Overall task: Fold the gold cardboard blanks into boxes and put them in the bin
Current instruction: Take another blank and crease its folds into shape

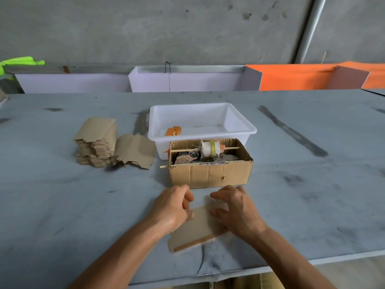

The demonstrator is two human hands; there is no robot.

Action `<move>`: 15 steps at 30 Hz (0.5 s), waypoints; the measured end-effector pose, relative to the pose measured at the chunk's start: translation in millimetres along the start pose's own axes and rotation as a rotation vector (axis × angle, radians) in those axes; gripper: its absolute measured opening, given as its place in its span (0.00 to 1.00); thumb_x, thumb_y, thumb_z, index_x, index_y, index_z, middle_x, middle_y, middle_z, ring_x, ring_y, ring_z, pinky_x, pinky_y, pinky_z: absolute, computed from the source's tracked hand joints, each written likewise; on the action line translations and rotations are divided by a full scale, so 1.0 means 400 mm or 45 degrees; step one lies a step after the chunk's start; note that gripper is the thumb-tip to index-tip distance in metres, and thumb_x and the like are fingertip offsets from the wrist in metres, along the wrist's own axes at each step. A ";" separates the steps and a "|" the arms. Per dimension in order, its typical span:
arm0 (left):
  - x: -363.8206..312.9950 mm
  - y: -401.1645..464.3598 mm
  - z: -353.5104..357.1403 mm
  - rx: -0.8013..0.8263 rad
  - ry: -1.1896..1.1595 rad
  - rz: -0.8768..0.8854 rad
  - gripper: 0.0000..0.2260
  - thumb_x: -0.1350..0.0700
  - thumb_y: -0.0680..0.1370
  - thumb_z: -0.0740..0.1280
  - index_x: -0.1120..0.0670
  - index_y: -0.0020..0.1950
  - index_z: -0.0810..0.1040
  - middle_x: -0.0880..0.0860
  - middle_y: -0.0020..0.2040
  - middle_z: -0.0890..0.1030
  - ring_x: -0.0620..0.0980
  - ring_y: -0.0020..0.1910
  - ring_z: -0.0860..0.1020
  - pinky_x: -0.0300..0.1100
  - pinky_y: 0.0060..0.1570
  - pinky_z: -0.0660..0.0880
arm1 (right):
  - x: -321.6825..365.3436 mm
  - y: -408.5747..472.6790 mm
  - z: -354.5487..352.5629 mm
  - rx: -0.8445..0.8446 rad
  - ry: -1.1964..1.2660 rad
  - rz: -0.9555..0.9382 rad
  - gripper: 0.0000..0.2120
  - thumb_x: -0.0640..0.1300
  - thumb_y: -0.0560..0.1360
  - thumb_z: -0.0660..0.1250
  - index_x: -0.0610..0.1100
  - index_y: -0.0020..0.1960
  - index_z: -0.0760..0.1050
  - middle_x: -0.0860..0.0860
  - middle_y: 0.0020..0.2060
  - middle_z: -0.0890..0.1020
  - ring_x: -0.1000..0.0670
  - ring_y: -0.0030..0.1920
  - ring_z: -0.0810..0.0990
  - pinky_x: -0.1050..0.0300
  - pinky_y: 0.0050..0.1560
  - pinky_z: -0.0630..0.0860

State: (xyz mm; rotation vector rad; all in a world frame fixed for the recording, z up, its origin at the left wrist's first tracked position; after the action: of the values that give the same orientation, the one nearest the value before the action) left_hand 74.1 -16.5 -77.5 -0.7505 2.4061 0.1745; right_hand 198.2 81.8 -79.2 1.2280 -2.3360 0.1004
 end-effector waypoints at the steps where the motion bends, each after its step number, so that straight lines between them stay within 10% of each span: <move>1: 0.001 -0.002 0.000 -0.011 0.057 0.020 0.11 0.55 0.71 0.74 0.51 0.50 0.77 0.45 0.43 0.74 0.46 0.45 0.75 0.39 0.48 0.73 | 0.003 0.005 0.003 0.033 -0.022 -0.024 0.18 0.45 0.75 0.67 0.49 0.64 0.76 0.52 0.59 0.77 0.49 0.58 0.70 0.63 0.55 0.66; 15: -0.032 -0.016 0.008 0.054 0.258 0.073 0.10 0.51 0.73 0.72 0.51 0.45 0.73 0.46 0.45 0.69 0.48 0.48 0.70 0.38 0.44 0.65 | 0.004 -0.006 0.016 0.010 -0.090 -0.018 0.15 0.46 0.77 0.63 0.51 0.63 0.74 0.51 0.59 0.72 0.49 0.57 0.70 0.59 0.56 0.70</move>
State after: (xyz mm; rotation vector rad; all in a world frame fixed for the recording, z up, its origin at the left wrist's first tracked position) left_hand 87.9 -14.9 -72.3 -0.7097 2.6164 0.0728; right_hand 197.0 77.2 -84.6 1.2713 -2.3887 0.0624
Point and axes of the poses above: each hand's wrist, its own y-axis towards the middle knuckle, its own z-axis out of the palm, x = y × z, the point moved 4 cm from there along y, towards the middle knuckle
